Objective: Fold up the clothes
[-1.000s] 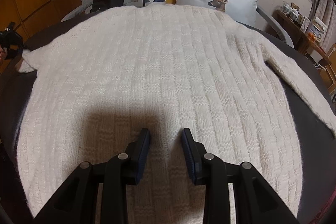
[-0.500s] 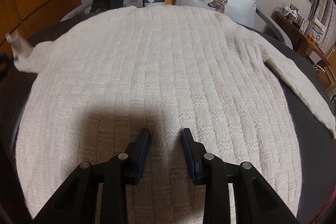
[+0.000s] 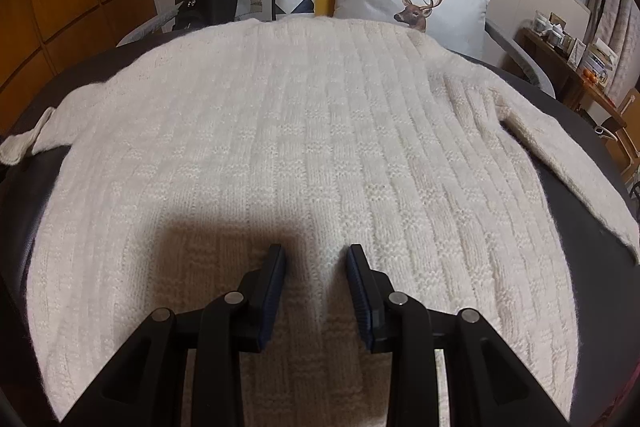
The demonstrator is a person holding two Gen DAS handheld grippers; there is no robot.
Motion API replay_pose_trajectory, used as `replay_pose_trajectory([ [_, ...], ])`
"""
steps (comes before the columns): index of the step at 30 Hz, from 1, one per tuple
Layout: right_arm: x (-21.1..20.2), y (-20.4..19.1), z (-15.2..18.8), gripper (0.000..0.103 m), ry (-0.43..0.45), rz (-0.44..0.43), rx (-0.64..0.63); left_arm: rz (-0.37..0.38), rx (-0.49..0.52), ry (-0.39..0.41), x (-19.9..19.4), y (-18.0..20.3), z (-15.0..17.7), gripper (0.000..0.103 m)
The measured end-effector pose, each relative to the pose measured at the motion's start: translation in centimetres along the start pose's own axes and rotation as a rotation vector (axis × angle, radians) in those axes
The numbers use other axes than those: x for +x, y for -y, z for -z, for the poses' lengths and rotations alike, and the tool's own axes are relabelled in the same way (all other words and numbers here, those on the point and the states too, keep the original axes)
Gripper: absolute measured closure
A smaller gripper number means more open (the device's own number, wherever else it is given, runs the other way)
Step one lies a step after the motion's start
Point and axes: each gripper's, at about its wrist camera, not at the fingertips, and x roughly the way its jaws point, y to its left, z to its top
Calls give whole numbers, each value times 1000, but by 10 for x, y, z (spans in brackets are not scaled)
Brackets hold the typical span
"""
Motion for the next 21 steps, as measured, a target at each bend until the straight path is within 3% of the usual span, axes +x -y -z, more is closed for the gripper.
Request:
replay_pose_trajectory([
  [7, -6, -2, -5, 71, -12, 4, -17, 9, -40, -126, -8, -5, 9, 90],
  [10, -25, -11, -18, 71, 63, -50, -50, 14, -46, -160, -18, -12, 18, 82],
  [13, -37, -31, -42, 71, 108, -105, -148, 4, -125, -137, -39, -34, 22, 81],
  [16, -27, -47, -72, 71, 61, -136, -181, -40, -152, -45, -59, -38, 17, 80],
  [19, -7, -58, -94, 71, 12, -128, -198, -45, -22, 29, -65, 0, 15, 80],
  [21, 6, -71, -101, 71, -3, -109, -230, -26, 85, 25, -55, 33, 23, 80],
])
